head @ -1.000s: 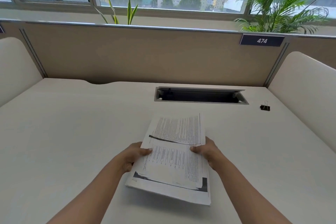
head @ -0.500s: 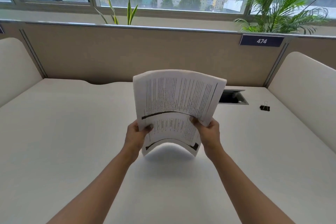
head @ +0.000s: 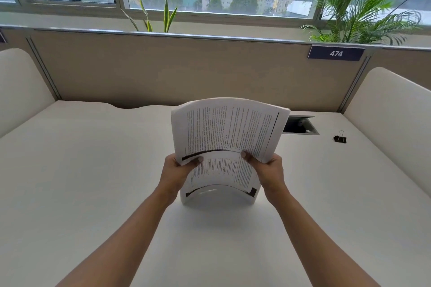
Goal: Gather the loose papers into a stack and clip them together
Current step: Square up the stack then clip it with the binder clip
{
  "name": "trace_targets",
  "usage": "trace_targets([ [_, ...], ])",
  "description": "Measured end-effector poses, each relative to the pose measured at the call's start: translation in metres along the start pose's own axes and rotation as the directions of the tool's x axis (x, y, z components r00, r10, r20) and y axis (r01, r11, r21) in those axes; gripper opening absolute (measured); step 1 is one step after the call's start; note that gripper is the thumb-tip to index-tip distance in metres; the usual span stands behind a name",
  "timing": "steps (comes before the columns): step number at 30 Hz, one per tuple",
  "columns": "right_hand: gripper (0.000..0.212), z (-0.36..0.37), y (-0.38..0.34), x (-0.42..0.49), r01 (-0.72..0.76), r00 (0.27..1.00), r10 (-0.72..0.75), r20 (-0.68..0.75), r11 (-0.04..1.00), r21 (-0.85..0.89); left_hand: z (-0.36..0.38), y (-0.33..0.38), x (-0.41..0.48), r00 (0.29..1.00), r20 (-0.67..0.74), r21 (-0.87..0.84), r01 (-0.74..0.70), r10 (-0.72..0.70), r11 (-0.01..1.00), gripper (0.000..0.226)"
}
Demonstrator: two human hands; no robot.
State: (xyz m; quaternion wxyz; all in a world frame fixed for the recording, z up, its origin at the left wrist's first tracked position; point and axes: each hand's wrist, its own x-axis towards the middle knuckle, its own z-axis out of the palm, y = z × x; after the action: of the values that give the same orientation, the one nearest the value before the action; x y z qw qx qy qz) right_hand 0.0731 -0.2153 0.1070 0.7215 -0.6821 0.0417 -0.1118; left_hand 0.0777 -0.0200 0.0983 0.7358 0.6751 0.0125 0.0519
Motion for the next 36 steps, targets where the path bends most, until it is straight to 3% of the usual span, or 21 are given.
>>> trace_targets([
  [7, 0.020, -0.003, 0.005, 0.000, -0.052, 0.998, 0.051, 0.023, 0.998, 0.019, -0.001, -0.002, 0.001, 1.000, -0.002, 0.012, 0.015, -0.015, 1.000, 0.019],
  [29, 0.021, -0.004, -0.006, 0.007, 0.006, 1.000, -0.006, 0.029, 1.000, -0.016, 0.001, 0.016, 0.005, 0.998, -0.008, -0.005, -0.066, 0.066, 0.998, 0.020],
  [36, 0.023, -0.008, 0.009, 0.001, -0.051, 0.996, 0.052, 0.073, 0.999, -0.012, -0.007, -0.008, 0.001, 1.000, 0.023, 0.003, 0.021, -0.021, 1.000, 0.023],
])
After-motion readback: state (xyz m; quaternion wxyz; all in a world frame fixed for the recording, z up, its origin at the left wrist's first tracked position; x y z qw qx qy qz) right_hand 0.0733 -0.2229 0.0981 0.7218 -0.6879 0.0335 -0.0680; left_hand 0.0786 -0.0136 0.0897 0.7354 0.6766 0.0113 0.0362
